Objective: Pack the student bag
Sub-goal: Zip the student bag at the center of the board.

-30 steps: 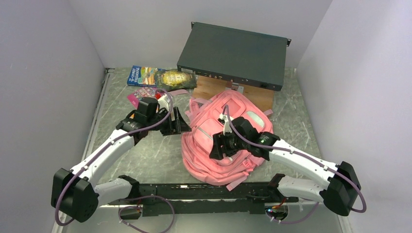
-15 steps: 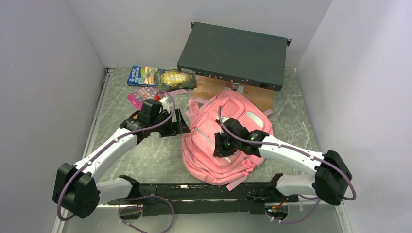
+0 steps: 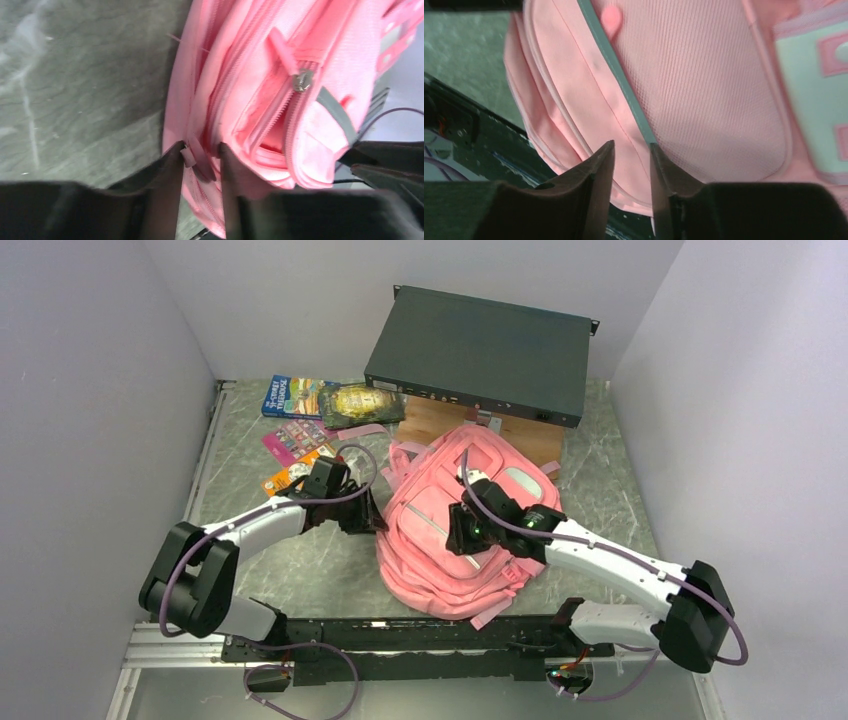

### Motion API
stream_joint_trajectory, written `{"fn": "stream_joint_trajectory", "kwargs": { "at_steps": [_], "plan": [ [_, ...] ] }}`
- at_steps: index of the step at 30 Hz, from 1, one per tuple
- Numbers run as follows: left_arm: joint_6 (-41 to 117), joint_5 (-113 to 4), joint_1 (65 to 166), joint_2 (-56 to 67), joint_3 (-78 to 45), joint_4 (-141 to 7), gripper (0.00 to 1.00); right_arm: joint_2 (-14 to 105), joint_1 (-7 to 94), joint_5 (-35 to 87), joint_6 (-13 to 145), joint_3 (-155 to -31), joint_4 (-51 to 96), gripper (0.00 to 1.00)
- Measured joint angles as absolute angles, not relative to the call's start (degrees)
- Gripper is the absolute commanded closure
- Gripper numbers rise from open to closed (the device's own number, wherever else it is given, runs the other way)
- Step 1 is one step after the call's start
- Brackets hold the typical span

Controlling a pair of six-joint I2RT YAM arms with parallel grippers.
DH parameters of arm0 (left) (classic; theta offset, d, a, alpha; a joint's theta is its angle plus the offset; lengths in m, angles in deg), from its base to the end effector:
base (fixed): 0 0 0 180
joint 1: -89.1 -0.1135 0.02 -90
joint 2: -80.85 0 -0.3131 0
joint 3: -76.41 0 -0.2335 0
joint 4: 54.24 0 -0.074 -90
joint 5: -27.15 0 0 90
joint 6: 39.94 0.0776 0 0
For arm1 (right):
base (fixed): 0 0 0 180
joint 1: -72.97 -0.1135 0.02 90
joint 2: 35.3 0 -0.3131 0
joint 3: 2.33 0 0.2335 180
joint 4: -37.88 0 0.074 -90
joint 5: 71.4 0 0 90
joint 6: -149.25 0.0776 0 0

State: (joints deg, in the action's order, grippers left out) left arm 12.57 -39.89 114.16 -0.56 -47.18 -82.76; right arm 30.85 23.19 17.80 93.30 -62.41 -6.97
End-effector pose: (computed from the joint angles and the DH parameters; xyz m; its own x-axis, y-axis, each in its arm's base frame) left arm 0.2330 -0.1423 0.2075 -0.9432 -0.1776 -0.2808 0.0329 0.7912 -0.6107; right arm 0.1436 0.1682 0.2575 -0.8396 -0.1258 -0.5284 -0.3472 0.8724 0.3440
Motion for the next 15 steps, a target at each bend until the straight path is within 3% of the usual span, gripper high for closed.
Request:
{"fn": "stream_joint_trajectory", "kwargs": {
  "at_steps": [1, 3, 5, 9, 15],
  "plan": [
    [12.42, -39.02, 114.18, -0.23, -47.71, -81.23, 0.90, 30.43, 23.30, 17.08, 93.30, -63.02, -7.19, 0.56],
    [11.83, -37.73, 114.36, 0.93, -48.67, -79.41, 0.99, 30.17, 23.60, 16.01, 92.92, -64.99, -7.34, 0.48],
    [12.11, -37.29, 114.38, 2.94, -49.15, -79.13, 1.00, 30.65, 23.87, 15.50, 92.42, -68.18, -7.43, 0.38],
    [14.43, -36.74, 114.38, 7.77, -48.97, -80.68, 1.00, 34.52, 24.22, 15.17, 91.63, -77.36, -7.32, 0.26],
    [16.96, -33.09, 114.55, 11.88, -46.18, -84.99, 1.00, 42.50, 24.70, 15.11, 90.43, -89.23, -7.95, 0.24]
  ]
}}
